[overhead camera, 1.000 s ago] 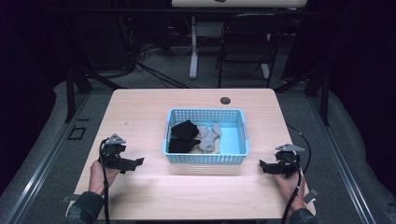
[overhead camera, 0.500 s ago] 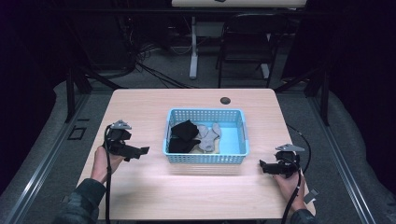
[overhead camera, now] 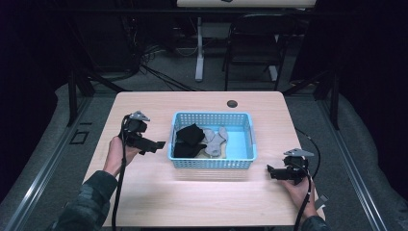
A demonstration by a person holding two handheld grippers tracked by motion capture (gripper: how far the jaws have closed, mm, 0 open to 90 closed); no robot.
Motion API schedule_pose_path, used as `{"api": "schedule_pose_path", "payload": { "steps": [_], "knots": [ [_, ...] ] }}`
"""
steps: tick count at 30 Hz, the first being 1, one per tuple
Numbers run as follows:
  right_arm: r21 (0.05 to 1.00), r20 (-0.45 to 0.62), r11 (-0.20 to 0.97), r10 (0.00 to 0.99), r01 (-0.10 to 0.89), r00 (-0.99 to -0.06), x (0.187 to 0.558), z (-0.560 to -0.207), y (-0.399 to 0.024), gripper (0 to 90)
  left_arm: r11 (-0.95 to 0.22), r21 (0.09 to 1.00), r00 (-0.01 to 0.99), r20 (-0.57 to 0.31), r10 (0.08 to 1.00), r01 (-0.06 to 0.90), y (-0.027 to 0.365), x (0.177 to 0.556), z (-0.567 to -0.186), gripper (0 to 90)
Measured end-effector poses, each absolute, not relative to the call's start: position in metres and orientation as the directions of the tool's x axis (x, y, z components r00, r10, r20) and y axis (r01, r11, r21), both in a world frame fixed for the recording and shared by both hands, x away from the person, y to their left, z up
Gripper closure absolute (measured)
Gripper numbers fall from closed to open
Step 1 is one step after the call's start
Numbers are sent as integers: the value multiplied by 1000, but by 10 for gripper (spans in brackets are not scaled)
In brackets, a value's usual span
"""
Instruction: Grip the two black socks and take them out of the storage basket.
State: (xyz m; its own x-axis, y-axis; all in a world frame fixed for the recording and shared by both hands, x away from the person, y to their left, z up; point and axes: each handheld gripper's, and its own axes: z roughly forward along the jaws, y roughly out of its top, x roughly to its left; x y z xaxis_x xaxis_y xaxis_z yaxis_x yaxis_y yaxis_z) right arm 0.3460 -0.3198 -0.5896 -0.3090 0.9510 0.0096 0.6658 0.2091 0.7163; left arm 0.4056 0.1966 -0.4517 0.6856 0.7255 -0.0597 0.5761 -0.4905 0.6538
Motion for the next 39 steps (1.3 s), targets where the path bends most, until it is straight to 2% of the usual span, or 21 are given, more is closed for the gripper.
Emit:
{"api": "schedule_pose_path", "payload": {
  "steps": [20, 26, 39],
  "knots": [
    [720, 6, 233, 940, 654, -341, 345, -589, -319, 36, -515, 649, 702, -40, 711, 560, 152, 439, -428, 3],
    [721, 5, 235, 939, 652, -344, 345, -589, -319, 37, -553, 618, 713, -19, 701, 560, 134, 449, -432, 3],
    [717, 3, 240, 938, 654, -347, 345, -589, -319, 36, -576, 560, 715, -42, 698, 595, 103, 468, -447, 20]
  ]
}}
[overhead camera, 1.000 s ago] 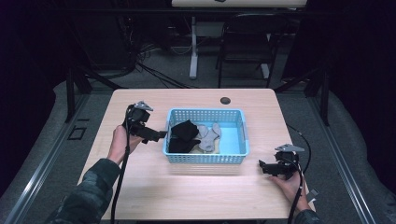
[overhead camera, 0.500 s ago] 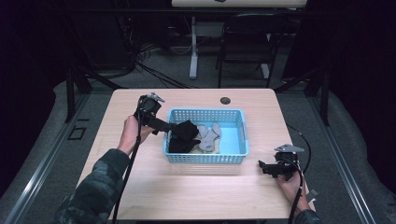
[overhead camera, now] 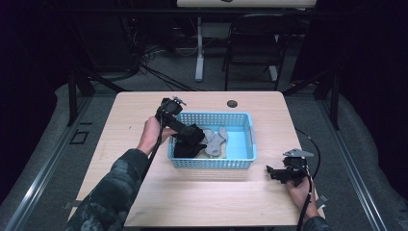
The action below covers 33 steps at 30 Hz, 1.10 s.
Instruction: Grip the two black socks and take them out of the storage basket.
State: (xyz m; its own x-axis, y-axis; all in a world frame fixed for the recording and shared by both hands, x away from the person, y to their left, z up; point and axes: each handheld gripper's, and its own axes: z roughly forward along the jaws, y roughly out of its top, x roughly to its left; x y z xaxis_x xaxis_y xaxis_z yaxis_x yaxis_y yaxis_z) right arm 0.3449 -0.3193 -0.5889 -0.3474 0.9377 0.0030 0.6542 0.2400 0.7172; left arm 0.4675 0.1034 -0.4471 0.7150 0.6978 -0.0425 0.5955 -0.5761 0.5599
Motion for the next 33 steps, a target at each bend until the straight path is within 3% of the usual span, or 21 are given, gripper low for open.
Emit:
{"api": "schedule_pose_path", "payload": {
  "steps": [12, 25, 33],
  "knots": [
    [719, 6, 237, 938, 653, -346, 345, -589, -319, 36, -602, 495, 707, -35, 707, 627, 72, 475, -471, 147],
    [720, 8, 234, 939, 653, -345, 345, -589, -319, 33, -597, 426, 671, -32, 740, 679, 55, 481, -499, 214],
    [721, 9, 233, 939, 653, -344, 345, -589, -319, 33, -593, 399, 647, -2, 763, 700, 52, 481, -503, 545]
  ]
}}
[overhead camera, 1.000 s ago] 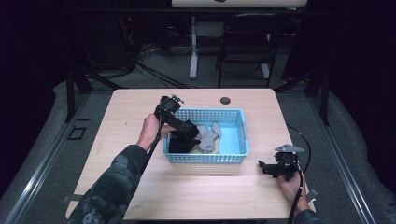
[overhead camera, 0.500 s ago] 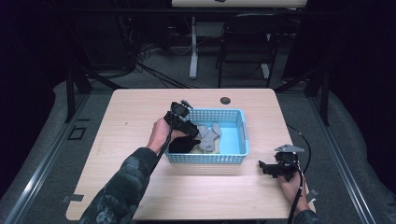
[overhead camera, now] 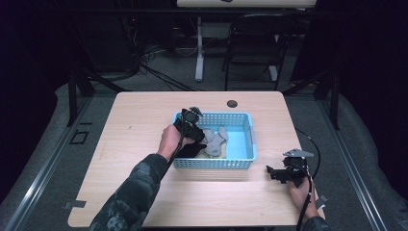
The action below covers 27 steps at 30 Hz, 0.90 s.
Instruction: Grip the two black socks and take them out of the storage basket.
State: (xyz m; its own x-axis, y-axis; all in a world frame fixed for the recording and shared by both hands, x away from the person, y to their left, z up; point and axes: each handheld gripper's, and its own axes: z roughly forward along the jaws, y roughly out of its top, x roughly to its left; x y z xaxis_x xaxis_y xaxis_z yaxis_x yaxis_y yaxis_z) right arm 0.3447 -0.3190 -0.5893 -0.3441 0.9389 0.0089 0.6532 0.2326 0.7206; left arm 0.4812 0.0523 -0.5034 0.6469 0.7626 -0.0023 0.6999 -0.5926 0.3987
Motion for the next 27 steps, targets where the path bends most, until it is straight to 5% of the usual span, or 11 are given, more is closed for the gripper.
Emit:
{"api": "schedule_pose_path", "payload": {
  "steps": [11, 27],
  "knots": [
    [720, 9, 232, 939, 654, -344, 345, -589, -319, 32, -628, 403, 677, 28, 735, 665, 57, 475, -495, 807],
    [719, 6, 234, 940, 654, -342, 345, -589, -319, 31, -645, 434, 714, 6, 700, 629, 69, 469, -479, 823]
  ]
}}
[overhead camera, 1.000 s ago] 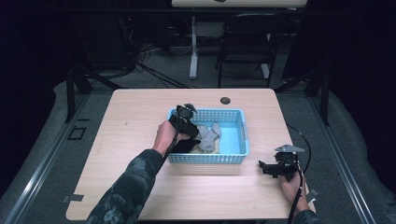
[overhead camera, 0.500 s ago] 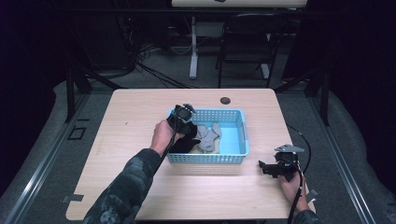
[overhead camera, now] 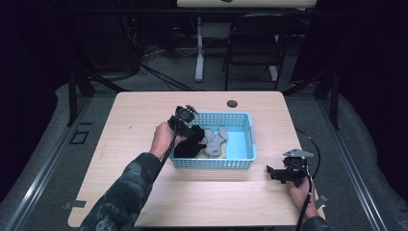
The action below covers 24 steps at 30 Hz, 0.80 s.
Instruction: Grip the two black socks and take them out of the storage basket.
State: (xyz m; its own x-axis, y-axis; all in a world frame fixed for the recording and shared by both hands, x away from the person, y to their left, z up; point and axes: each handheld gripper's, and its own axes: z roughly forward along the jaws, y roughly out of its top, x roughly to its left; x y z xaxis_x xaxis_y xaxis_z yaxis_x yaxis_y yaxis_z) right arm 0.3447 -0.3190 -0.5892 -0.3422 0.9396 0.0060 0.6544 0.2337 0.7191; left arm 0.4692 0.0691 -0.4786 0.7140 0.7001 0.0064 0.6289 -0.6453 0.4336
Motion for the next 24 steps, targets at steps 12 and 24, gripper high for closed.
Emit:
{"api": "schedule_pose_path", "payload": {
  "steps": [12, 24],
  "knots": [
    [719, 5, 234, 940, 655, -342, 345, -589, -319, 31, -643, 479, 737, -11, 676, 597, 77, 468, -457, 825],
    [716, 3, 239, 938, 656, -345, 345, -589, -319, 30, -646, 507, 749, 1, 662, 570, 78, 469, -429, 825]
  ]
}}
